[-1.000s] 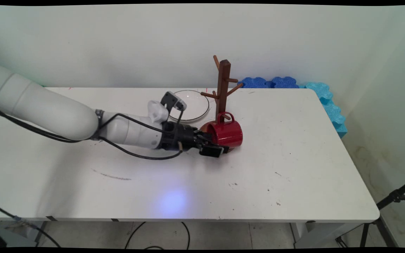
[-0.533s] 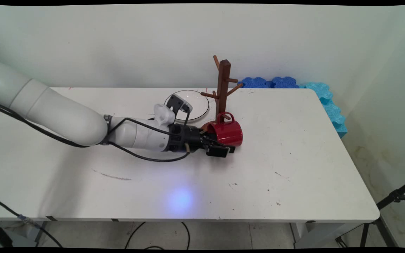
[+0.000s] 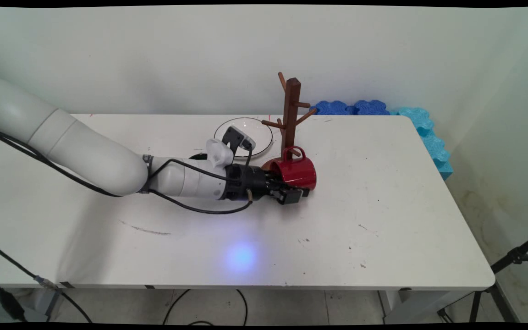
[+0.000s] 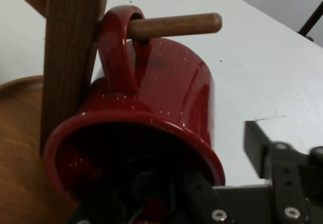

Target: Pick up the red mug from the rack, then place the picked object on the table

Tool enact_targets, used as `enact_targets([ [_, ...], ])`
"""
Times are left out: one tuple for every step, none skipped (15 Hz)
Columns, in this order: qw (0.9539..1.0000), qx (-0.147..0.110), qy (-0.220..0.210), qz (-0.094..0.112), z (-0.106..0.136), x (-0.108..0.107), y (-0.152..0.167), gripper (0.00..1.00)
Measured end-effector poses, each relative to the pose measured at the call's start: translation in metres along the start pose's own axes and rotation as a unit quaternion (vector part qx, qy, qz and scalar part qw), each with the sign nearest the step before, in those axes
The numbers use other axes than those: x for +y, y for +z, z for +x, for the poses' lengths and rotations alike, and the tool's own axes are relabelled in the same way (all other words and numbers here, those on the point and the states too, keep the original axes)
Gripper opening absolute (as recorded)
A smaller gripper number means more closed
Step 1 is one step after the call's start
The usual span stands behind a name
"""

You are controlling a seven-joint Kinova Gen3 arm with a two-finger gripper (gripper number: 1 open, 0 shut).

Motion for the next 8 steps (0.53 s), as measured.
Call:
enact_targets([
  [1.0,0.001,0.001,-0.001,-0.0006,-0.0002,0.0009,0.0],
  [1.0,0.002,0.003,-0.002,-0.0011,-0.0003,0.0018,0.0],
  [1.0,0.002,0.004,-0.003,-0.0015,-0.0006,0.0023,0.0],
  [1.0,0.003,0.005,-0.004,-0.0016,-0.0009,0.0023,0.0],
  [1.0,0.004,0.006,-0.004,-0.0015,-0.0011,0.0023,0.0],
  [0.9999,0.005,0.007,-0.005,-0.0013,-0.0014,0.0021,0.0],
  [0.9999,0.007,0.008,-0.006,-0.0009,-0.0017,0.0018,0.0],
  [0.9999,0.009,0.01,-0.008,0.0,-0.0018,0.0012,0.0],
])
